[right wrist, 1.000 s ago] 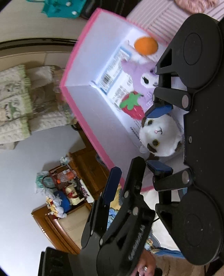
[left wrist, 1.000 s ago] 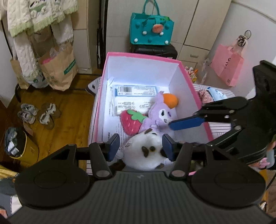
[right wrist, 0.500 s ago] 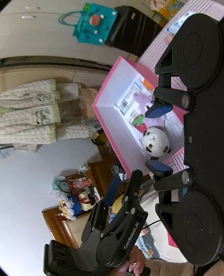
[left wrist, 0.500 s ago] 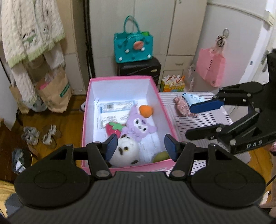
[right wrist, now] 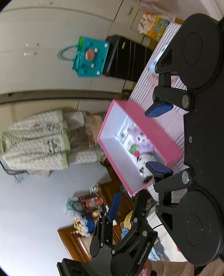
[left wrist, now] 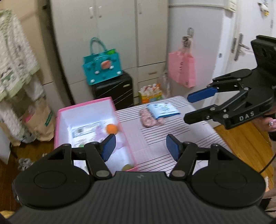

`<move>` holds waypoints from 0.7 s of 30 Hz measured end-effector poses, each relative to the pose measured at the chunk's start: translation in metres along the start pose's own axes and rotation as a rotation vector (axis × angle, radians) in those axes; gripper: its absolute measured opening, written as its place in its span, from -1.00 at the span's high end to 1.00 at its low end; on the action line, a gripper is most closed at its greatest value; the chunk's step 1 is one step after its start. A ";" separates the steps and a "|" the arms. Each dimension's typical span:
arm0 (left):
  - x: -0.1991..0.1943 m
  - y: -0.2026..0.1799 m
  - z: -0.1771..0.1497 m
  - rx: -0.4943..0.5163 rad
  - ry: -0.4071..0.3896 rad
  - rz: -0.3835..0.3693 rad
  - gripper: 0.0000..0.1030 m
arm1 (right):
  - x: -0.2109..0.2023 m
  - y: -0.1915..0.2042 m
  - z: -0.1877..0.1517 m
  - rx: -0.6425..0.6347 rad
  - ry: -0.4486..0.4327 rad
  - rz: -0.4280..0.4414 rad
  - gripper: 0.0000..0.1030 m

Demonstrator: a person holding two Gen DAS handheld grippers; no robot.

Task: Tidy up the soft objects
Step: 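Lift the left tool out of the box toward the remaining items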

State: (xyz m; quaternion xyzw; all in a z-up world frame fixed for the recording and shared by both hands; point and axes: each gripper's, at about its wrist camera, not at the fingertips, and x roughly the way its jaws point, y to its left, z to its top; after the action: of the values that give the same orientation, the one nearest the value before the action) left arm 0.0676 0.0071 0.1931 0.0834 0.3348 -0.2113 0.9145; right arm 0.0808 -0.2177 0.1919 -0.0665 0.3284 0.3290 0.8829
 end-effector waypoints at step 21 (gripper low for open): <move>0.106 -0.054 0.032 -0.103 -0.128 -0.140 -0.54 | -0.001 -0.119 -0.044 0.149 -0.089 -0.088 -0.64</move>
State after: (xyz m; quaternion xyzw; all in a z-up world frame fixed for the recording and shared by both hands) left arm 0.1350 -0.0859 0.1479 -0.0010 0.2910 -0.2620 0.9201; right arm 0.1312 -0.3253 0.1466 0.0000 0.3091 0.2673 0.9127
